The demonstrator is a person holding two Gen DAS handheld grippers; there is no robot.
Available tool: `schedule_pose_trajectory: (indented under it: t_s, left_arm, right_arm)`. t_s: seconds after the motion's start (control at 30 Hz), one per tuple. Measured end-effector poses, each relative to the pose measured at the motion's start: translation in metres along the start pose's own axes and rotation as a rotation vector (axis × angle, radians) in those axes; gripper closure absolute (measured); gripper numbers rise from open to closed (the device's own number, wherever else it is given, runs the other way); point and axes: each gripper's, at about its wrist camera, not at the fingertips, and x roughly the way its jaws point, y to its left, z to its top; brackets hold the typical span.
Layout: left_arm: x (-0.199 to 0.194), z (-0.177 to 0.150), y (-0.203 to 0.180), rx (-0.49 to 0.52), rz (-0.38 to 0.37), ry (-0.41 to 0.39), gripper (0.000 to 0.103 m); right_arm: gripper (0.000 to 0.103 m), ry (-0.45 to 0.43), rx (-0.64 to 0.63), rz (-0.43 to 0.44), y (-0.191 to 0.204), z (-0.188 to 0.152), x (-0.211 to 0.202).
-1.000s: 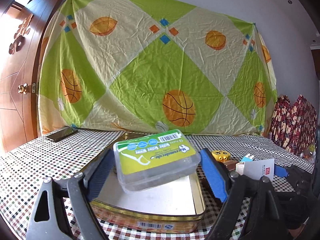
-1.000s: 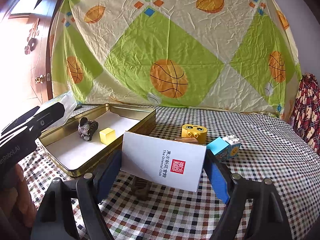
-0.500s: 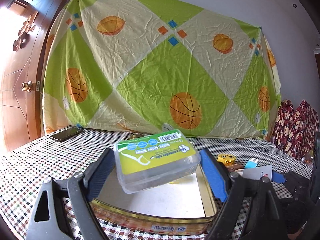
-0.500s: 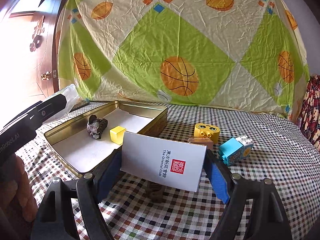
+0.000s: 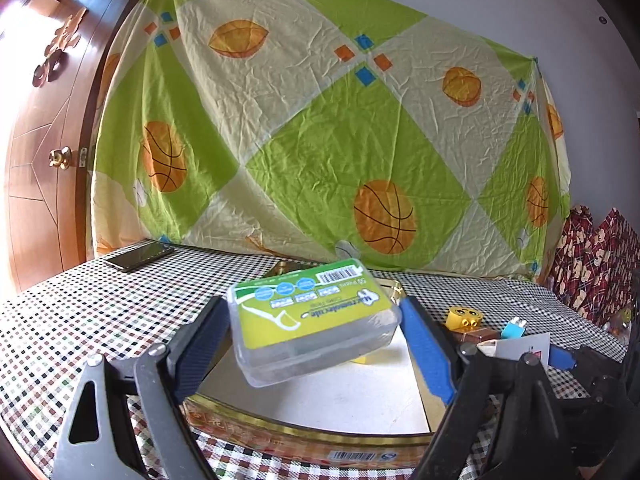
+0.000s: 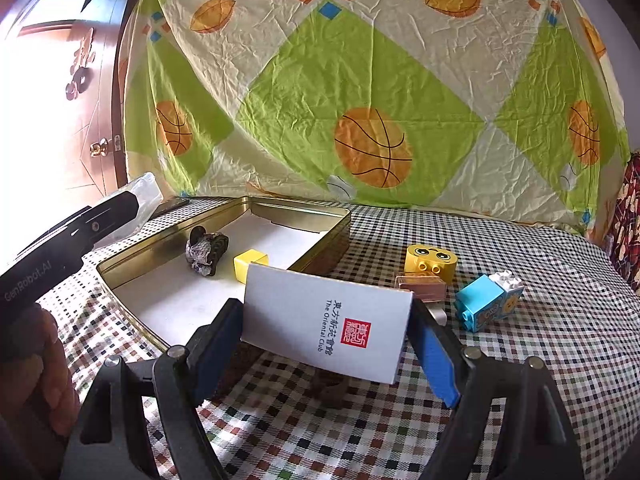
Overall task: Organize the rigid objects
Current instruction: 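Lower the plastic box into the tin with the left gripper while the right drops the white booklet in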
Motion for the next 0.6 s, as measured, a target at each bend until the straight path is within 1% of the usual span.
schedule_pose_trajectory:
  t_s: [0.1,0.27,0.37,0.53,0.6]
  left_arm:
    - [0.003,0.001,0.004,-0.009,-0.003,0.017,0.016]
    - [0.014,0.003,0.013,-0.043,-0.027,0.078,0.016]
    - [0.019,0.003,0.016,-0.049,-0.028,0.106,0.016]
    - [0.028,0.006,0.018,-0.045,-0.028,0.151,0.016]
    - [0.031,0.007,0.020,-0.041,-0.026,0.166,0.016]
  right_arm:
    - [0.020,0.006,0.001,0.010,0.001,0.002,0.002]
    - [0.020,0.008,-0.008,0.026,0.005,0.008,0.004]
    - [0.020,0.013,-0.018,0.023,0.007,0.013,0.009]
    - [0.020,0.047,0.004,0.068,0.006,0.022,0.017]
    - [0.020,0.036,-0.015,0.060,0.010,0.028,0.017]
